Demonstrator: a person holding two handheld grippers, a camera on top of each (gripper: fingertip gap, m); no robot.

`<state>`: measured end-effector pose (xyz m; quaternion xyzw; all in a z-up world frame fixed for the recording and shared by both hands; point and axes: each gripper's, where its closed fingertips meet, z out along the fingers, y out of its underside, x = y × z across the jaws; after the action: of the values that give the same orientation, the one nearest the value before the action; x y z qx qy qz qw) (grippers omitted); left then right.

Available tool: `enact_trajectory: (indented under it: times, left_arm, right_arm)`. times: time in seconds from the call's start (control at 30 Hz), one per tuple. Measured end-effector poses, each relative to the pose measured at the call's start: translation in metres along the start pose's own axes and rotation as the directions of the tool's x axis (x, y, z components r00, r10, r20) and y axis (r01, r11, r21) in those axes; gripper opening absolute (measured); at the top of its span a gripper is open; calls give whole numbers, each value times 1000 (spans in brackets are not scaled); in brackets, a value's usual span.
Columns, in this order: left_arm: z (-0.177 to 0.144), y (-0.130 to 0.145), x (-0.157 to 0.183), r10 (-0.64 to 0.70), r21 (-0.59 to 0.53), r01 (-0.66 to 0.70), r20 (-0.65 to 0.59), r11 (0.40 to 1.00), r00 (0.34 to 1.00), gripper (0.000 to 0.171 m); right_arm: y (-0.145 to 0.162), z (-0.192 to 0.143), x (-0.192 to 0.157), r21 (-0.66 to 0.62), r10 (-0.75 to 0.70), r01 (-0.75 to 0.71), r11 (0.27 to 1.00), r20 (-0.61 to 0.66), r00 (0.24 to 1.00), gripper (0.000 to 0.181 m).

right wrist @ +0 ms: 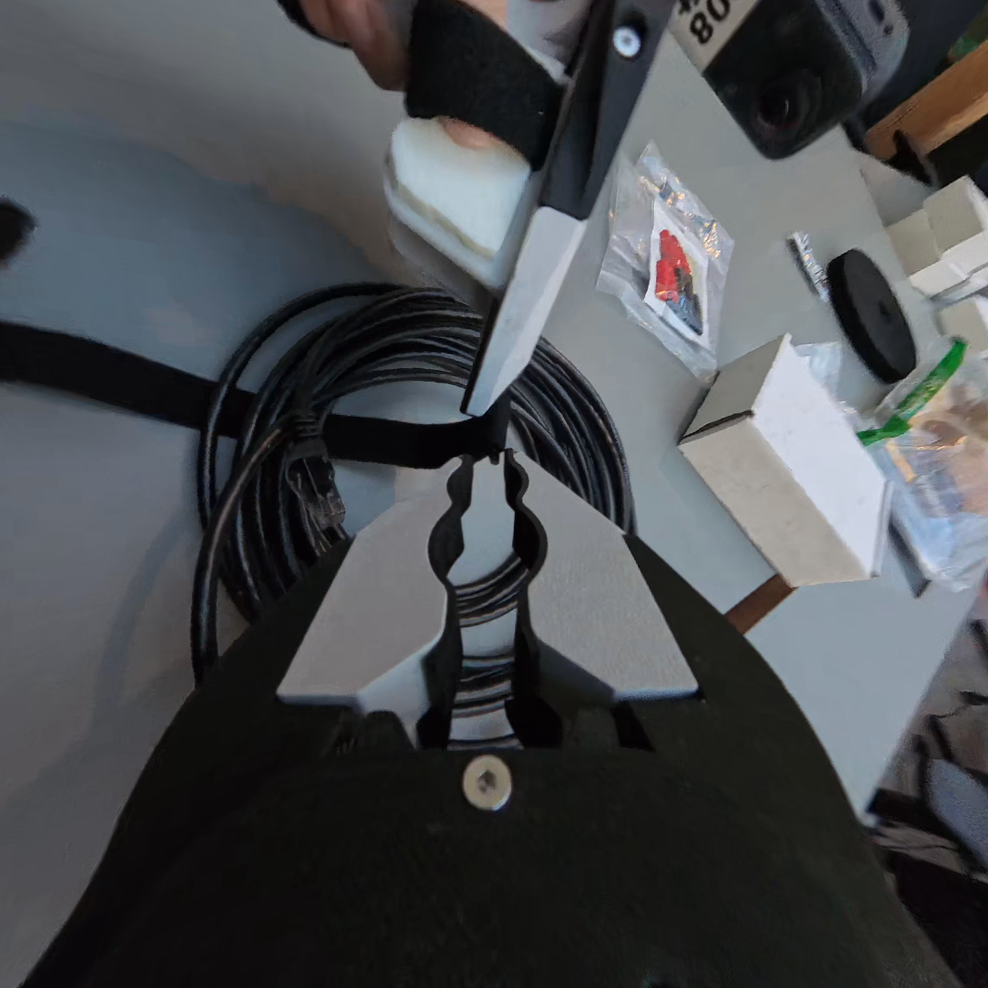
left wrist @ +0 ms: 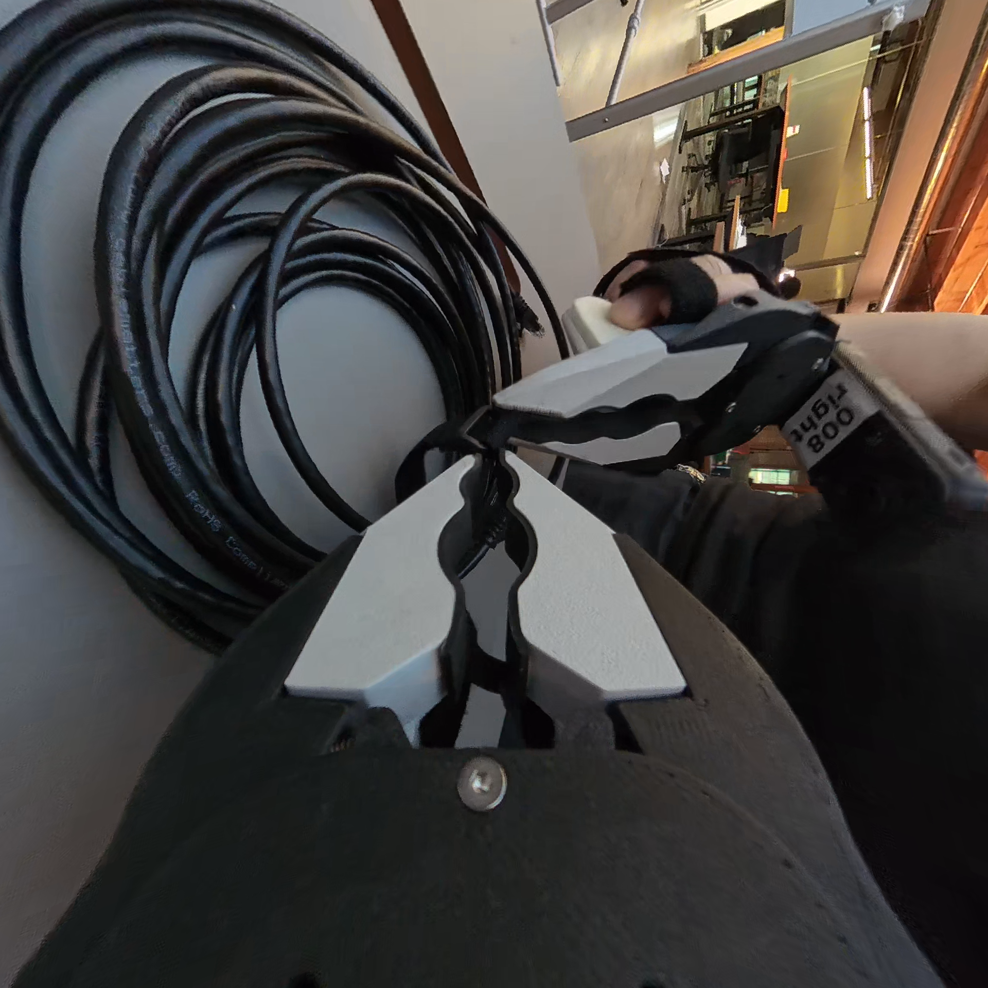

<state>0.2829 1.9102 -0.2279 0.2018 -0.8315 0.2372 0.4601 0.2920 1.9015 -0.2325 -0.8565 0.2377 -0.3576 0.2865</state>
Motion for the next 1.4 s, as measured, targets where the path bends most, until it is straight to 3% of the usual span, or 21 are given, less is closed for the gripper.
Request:
enact_trajectory:
  times: [0.07, 0.13, 0.17, 0.23, 0.27, 0.3, 0.33, 0.4, 0.47, 0.53, 0.57, 0.73, 0.87, 1.03, 1.27, 1.33, 1.4]
  left_arm:
    - [1, 2, 1, 37, -8, -37, 17, 999, 999, 0]
    - [3, 5, -1, 52, -15, -51, 34, 999, 998, 0]
    - [4, 6, -2, 53, -13, -52, 34, 999, 998, 0]
    - [6, 6, -1, 57, 9, -57, 26, 998, 998, 0]
    - [6, 5, -1, 61, 20, -62, 33, 998, 998, 0]
    - [6, 5, -3, 64, 27, -65, 44, 998, 997, 0]
    - [7, 6, -4, 58, 26, -59, 46, 998, 997, 0]
    - [8, 8, -9, 37, 24, -39, 72, 999, 997, 0]
    - [6, 6, -20, 25, 32, -30, 146, 999, 989, 0]
    - [4, -5, -29, 52, 67, -71, 250, 995, 967, 24]
    - [5, -8, -32, 67, 66, -89, 287, 994, 956, 26]
    - [22, -7, -49, 115, -36, -110, 406, 993, 907, 20]
    - [29, -10, -54, 86, -37, -77, 421, 996, 903, 0]
    - [30, -8, -52, 80, -16, -81, 402, 997, 912, 0]
    - [20, -4, -18, 191, 119, -231, 273, 966, 943, 0]
    - [19, 4, -17, 199, 123, -239, 269, 963, 942, 0]
    - [19, 11, -22, 181, 119, -221, 280, 968, 943, 0]
  right_arm:
    - [1, -2, 6, 12, 216, -217, 976, 68, 974, 16]
    - [2, -4, 10, 6, 468, -479, 878, 200, 861, 22]
    - [2, -4, 13, -12, 594, -616, 788, 278, 755, 28]
    - [-2, -4, 16, -108, 772, -832, 544, 453, 447, 31]
    - [-1, -2, 20, -167, 813, -886, 432, 498, 302, 33]
    - [4, 1, 25, -213, 835, -911, 352, 511, 203, 32]
    - [13, 7, 30, -254, 860, -921, 295, 491, 140, 30]
    - [27, 13, 38, -301, 885, -923, 240, 458, 81, 24]
    - [35, 14, 39, -325, 893, -907, 268, 437, 108, 18]
    - [39, 12, 31, -353, 889, -868, 349, 419, 187, 22]
    - [40, 12, 26, -363, 884, -852, 377, 415, 215, 25]
    - [41, 8, 5, -411, 886, -827, 383, 418, 202, 26]
    - [39, 7, -1, -412, 891, -836, 362, 416, 181, 26]
    - [38, 3, -4, -417, 898, -845, 334, 413, 152, 28]
    - [21, -2, -3, -391, 876, -871, 299, 475, 87, 45]
    - [23, 3, -2, -395, 878, -865, 308, 469, 99, 48]
    - [29, 8, 1, -401, 879, -843, 358, 449, 160, 47]
